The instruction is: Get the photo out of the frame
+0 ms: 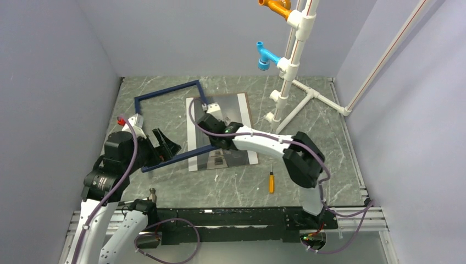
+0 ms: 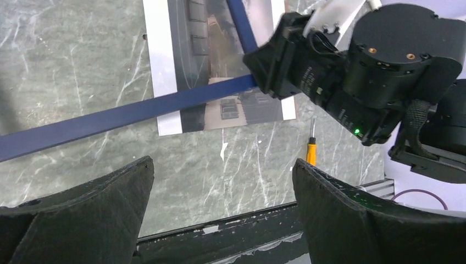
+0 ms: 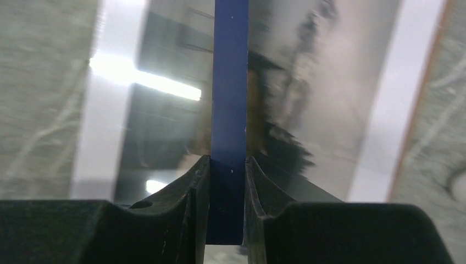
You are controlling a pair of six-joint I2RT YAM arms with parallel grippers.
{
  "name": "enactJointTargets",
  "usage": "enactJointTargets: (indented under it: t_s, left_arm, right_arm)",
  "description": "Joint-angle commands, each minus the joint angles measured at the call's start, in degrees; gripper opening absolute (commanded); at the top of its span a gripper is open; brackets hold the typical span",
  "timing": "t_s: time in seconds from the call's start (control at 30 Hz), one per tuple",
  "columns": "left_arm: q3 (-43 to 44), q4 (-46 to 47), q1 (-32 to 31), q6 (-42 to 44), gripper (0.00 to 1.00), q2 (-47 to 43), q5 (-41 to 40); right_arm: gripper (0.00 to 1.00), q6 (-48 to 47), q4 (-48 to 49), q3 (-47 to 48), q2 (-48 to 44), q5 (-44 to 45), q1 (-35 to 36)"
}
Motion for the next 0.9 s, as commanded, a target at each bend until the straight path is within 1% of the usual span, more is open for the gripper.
enactJointTargets:
  t_s: [0.0, 0.07, 0.27, 0.5, 0.63, 0.77, 0.87]
  left_arm:
    - [1.69, -2.39, -0.08, 0.43, 0.99, -2.01, -2.86]
    - [2.23, -3.61, -0.08, 0.4, 0.99, -3.0, -4.15]
    - [3.66, -6.07, -0.06, 1.25, 1.0, -5.26, -5.31]
    - [5.46, -8.54, -0.08, 3.01, 0.99, -7.46, -5.76]
    - [6.1, -9.41, -0.08, 3.63, 0.99, -8.44, -5.02]
    - [6.1, -10.21, -0.08, 3.97, 1.0, -9.61, -5.25]
    - [6.13, -10.68, -0.08, 3.93, 0.99, -10.24, -5.65]
  right_arm:
    - [0.0, 3.74, 2.48, 10.39, 5.33, -2.39, 1.95]
    - [0.0, 5.48, 2.46, 13.94, 8.76, -3.77, 2.33]
    - [0.0, 8.85, -0.52, 24.19, 16.56, -2.88, 3.01]
    - [0.0, 12.6, -2.76, 34.02, 23.13, -2.93, 3.87]
    - [0.0, 13.42, -1.6, 35.59, 24.74, -3.33, 5.01]
    - [0.0, 14.21, -0.9, 37.18, 26.58, -5.73, 5.46]
    - [0.0, 14.09, 1.62, 36.38, 26.84, -8.81, 5.87]
